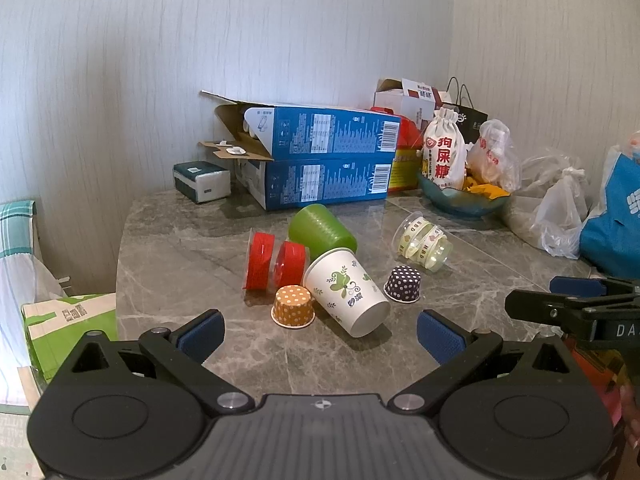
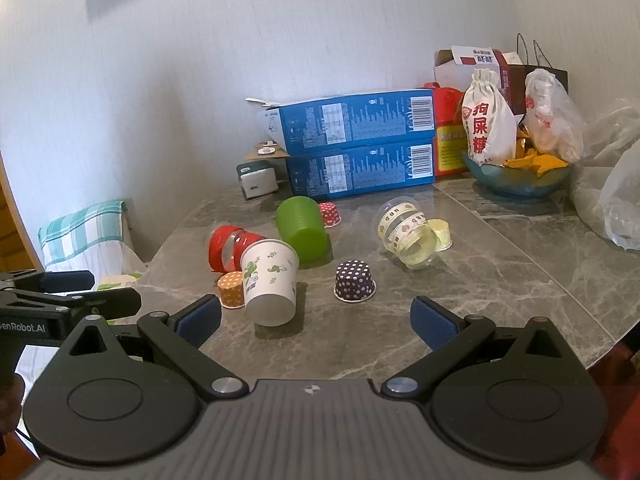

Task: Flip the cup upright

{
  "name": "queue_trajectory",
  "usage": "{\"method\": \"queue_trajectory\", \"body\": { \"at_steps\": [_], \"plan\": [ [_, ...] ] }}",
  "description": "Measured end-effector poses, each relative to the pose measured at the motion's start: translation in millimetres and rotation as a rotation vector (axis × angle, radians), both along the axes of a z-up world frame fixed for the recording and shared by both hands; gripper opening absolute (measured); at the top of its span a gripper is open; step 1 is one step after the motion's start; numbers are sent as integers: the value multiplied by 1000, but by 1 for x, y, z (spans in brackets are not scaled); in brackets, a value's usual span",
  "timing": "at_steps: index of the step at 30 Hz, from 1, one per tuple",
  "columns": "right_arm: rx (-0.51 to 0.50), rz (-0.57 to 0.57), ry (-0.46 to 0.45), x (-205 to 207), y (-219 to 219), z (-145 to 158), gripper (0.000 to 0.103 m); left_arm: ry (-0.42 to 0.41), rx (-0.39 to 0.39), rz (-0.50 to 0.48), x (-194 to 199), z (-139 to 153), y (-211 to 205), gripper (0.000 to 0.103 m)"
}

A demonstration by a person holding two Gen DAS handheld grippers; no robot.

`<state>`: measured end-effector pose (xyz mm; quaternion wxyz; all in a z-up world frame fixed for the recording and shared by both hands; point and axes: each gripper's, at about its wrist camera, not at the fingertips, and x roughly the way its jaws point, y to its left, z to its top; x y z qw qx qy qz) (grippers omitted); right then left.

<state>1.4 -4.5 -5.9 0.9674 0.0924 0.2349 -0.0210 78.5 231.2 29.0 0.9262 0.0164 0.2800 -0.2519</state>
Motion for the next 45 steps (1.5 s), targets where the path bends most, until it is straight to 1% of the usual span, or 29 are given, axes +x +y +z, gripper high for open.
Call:
{"method": "queue_trajectory", "body": {
  "at_steps": [26, 45],
  "plan": [
    [16, -15, 14, 1, -5, 0, 102, 7, 2, 0, 1, 0, 0, 103],
    [13, -5, 23, 3, -3, -1, 102, 8, 2, -3, 1, 0, -1, 103]
  ]
}}
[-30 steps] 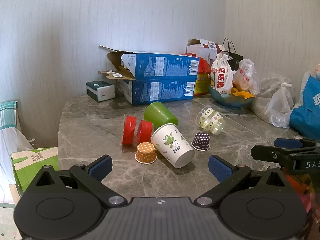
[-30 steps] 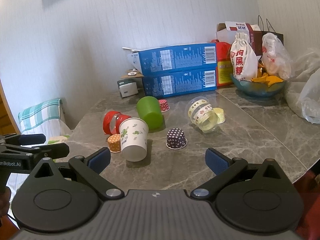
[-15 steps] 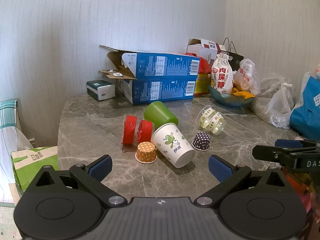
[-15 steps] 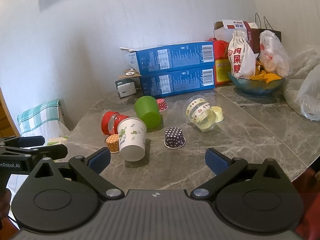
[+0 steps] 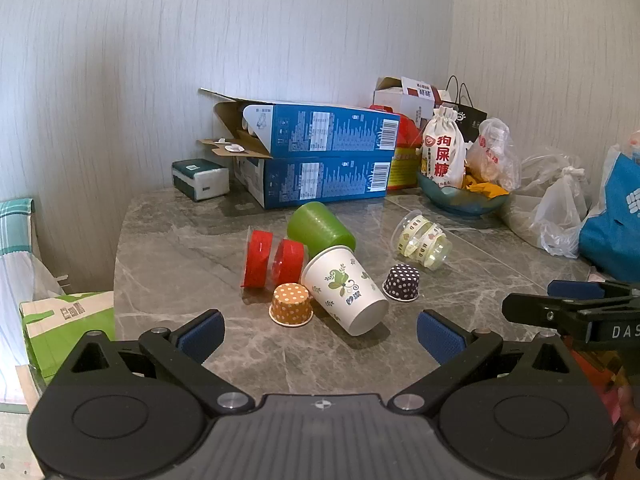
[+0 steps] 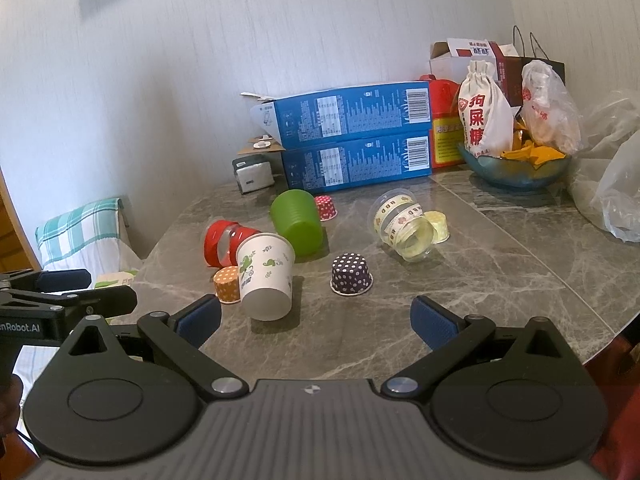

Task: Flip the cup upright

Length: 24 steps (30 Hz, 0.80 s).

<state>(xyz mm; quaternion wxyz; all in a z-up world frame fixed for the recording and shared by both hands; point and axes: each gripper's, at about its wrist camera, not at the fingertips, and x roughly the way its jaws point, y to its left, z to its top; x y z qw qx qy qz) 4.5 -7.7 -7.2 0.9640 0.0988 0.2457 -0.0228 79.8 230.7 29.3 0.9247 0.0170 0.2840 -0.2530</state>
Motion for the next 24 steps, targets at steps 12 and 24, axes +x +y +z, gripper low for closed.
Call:
{"method": "queue_trajectory", "body": {
  "at_steps": [12, 24],
  "plan": [
    [-26, 17, 1, 2, 2, -2, 102, 10, -5, 0, 6, -4, -2, 103],
    [-15, 132, 72, 74, 5, 35, 102, 78, -9, -11, 31, -6, 2, 103]
  ]
}}
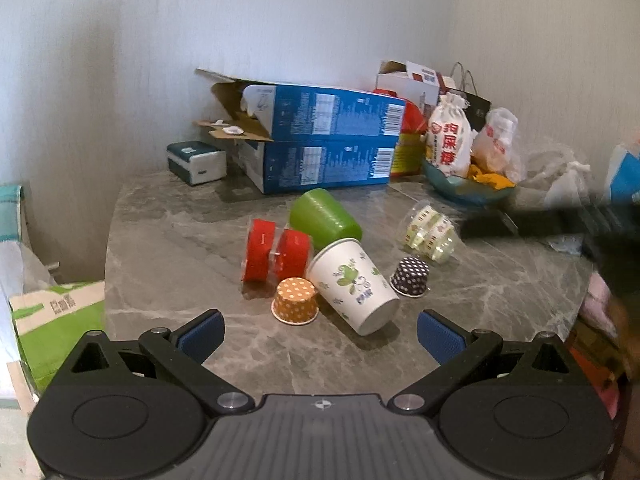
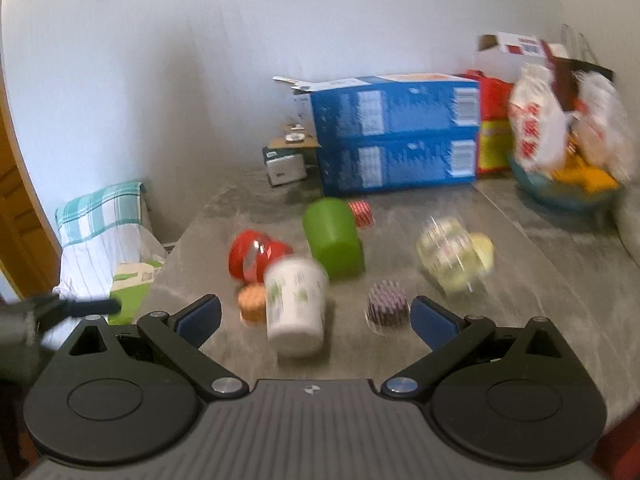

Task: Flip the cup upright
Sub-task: 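Grasp the green plastic cup lying on its side with the right tool and lift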

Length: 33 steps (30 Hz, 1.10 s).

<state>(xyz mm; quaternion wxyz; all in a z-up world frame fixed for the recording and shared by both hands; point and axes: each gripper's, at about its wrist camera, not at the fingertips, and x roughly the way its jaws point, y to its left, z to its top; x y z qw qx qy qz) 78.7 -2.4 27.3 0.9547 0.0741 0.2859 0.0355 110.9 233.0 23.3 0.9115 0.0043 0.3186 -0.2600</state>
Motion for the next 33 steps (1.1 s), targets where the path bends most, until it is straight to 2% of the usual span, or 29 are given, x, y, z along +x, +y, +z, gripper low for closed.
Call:
{"method": "queue_trajectory", "body": {
  "at_steps": [3, 5, 9, 12, 17, 21, 24, 33],
  "plan": [
    [-34, 25, 36, 54, 2, 12, 102, 42, -23, 4, 9, -6, 6, 103],
    [-83, 45, 92, 93, 3, 12, 102, 52, -23, 6, 13, -9, 9, 103],
    [-70, 64, 246, 175, -4, -7, 102, 45, -35, 34, 24, -10, 17, 103],
    [-74, 72, 336, 215, -6, -25, 100, 47, -48, 48, 35, -11, 24, 103],
    [-52, 130, 426, 242, -3, -43, 99, 70, -60, 61, 56, -17, 27, 103],
    [-77, 141, 497, 252, -3, -57, 91, 85, -66, 55, 63, -21, 25, 103],
    [-81, 155, 513, 253, -3, -61, 84, 85, -62, 53, 64, -22, 22, 103],
    [-97, 164, 560, 269, -1, -72, 81, 102, -80, 81, 54, -19, 29, 103]
  ]
}}
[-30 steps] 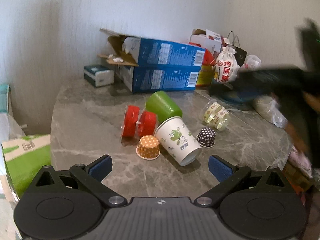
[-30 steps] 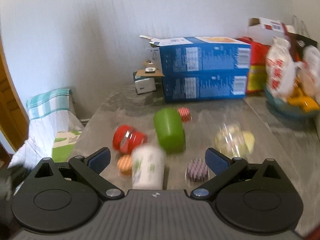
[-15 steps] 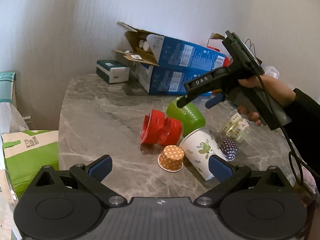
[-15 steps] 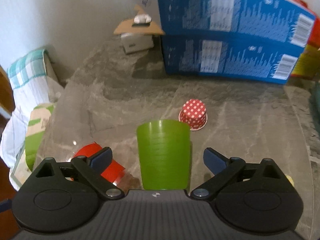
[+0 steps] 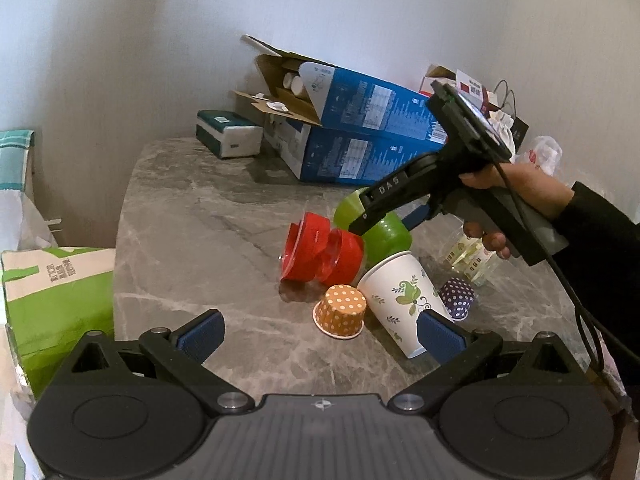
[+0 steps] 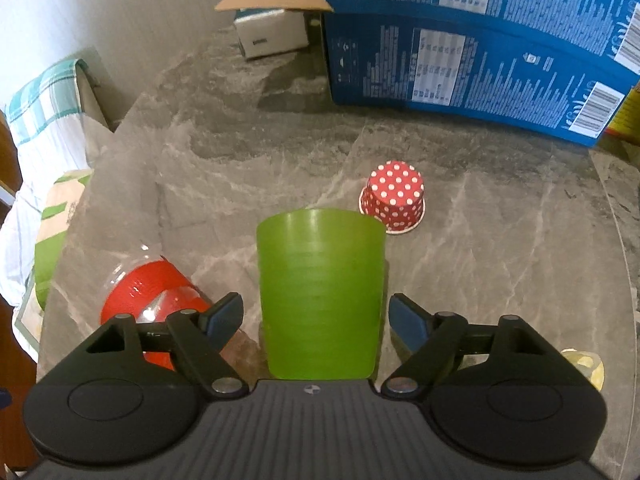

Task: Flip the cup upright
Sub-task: 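Grasp the green plastic cup lying on its side with the right tool and lift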

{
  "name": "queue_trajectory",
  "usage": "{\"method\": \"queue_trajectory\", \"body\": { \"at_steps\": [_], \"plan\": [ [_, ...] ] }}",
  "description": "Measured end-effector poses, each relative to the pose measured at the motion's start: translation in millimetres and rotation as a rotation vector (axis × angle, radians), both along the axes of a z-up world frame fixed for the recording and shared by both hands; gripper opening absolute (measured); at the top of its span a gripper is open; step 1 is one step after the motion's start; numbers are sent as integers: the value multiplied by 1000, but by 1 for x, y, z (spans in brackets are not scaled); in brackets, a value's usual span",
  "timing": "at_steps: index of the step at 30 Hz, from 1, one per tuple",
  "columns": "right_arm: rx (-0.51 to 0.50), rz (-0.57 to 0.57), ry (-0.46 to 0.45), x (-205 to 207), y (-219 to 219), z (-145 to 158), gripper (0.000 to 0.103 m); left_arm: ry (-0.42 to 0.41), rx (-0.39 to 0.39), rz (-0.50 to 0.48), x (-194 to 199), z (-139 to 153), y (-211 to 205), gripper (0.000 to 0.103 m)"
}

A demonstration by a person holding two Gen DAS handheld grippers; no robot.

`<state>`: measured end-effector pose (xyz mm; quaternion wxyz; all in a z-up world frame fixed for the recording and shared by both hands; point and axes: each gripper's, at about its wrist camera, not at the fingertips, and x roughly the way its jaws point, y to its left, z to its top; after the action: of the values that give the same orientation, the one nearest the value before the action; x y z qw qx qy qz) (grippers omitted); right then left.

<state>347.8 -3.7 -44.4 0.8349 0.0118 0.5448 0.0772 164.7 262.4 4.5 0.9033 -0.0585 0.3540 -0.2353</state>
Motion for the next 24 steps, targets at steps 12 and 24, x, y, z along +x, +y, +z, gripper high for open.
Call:
{"method": "queue_trajectory", "body": {
  "at_steps": [12, 24],
  "plan": [
    [-24, -53, -108, -23, 1, 34, 67, -23, -28, 49, -23, 16, 25, 103],
    [9, -28, -236, -186, 35, 118, 67, 11, -130, 38, -70, 15, 68, 103]
  ]
}}
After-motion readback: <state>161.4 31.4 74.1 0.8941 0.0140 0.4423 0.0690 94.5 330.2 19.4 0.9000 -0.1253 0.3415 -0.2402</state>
